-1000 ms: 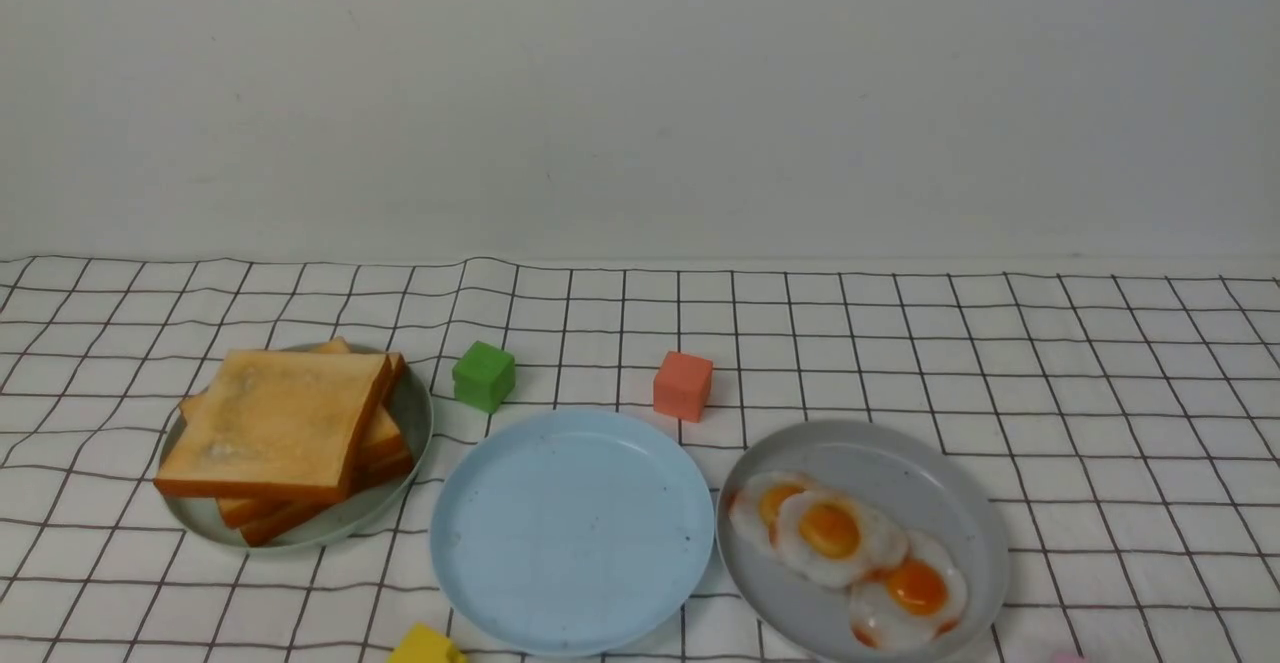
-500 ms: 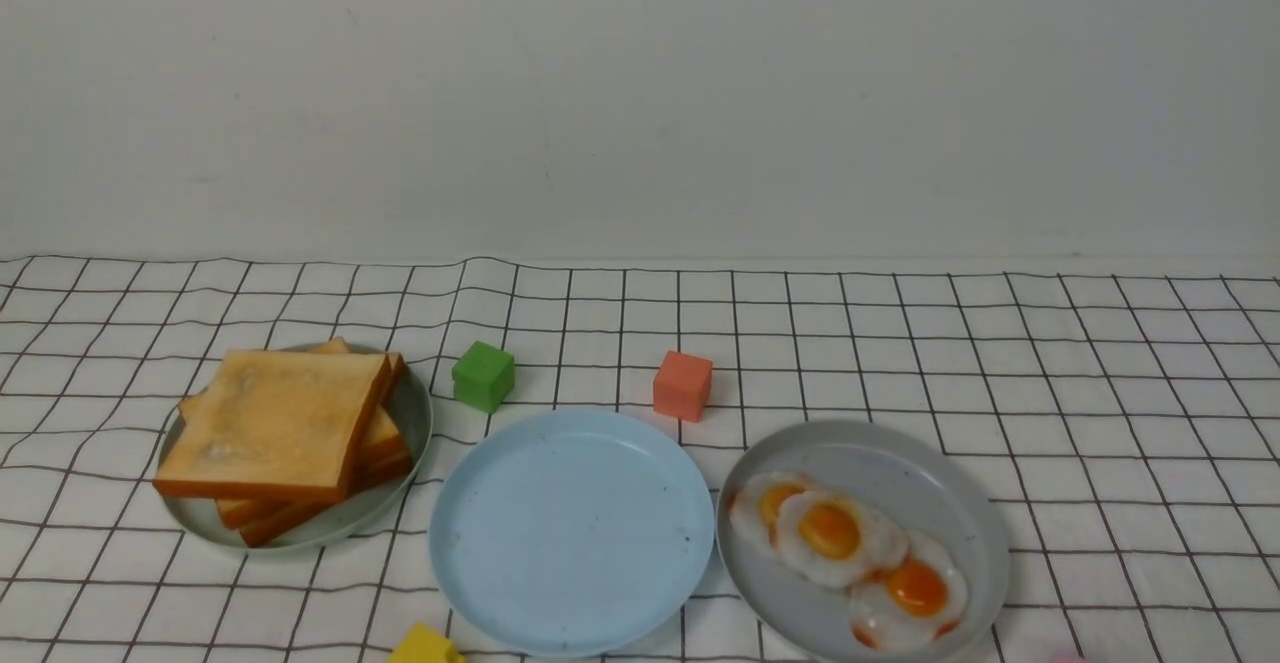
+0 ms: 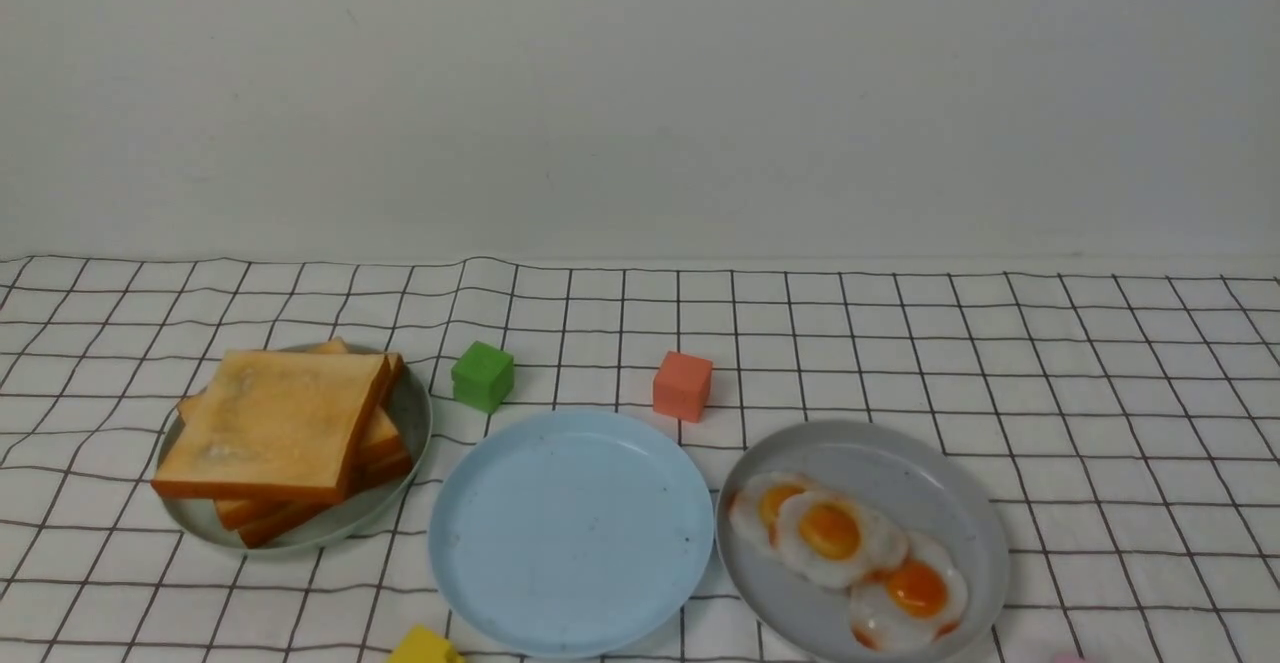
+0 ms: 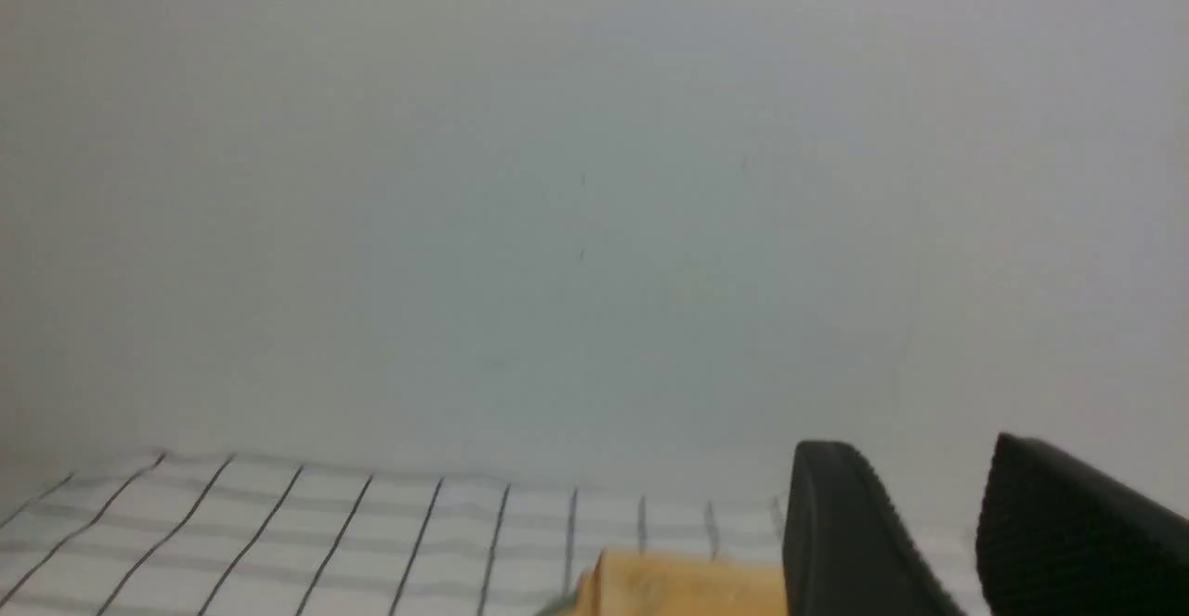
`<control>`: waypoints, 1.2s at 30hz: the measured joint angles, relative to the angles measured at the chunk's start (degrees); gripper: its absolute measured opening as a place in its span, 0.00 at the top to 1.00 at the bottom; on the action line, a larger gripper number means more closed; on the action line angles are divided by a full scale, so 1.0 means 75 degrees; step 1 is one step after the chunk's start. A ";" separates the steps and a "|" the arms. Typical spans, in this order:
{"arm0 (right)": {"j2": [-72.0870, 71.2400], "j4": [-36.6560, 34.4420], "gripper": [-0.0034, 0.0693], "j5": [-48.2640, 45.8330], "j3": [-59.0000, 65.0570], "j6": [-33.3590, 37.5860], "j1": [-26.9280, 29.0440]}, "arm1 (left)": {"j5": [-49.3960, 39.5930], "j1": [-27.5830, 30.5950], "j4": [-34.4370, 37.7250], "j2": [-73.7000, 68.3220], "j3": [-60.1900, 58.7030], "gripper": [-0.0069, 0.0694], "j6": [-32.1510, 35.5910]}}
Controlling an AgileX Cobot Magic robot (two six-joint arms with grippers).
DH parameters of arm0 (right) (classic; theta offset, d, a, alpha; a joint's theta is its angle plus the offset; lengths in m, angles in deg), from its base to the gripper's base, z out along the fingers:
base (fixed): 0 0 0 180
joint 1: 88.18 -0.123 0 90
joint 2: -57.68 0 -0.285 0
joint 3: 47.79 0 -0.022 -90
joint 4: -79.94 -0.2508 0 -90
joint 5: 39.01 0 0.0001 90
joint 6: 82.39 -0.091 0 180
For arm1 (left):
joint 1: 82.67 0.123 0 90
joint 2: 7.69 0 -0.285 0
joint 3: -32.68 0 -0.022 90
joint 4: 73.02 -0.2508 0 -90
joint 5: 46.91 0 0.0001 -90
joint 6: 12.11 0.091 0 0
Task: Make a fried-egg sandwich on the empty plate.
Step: Use the left arm to grab a slice of bread
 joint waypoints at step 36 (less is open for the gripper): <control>0.7507 -0.0347 0.62 -0.7487 -0.6127 0.3321 -0.3905 | -0.7174 0.0000 0.2159 -0.7810 0.6830 0.60 -0.1585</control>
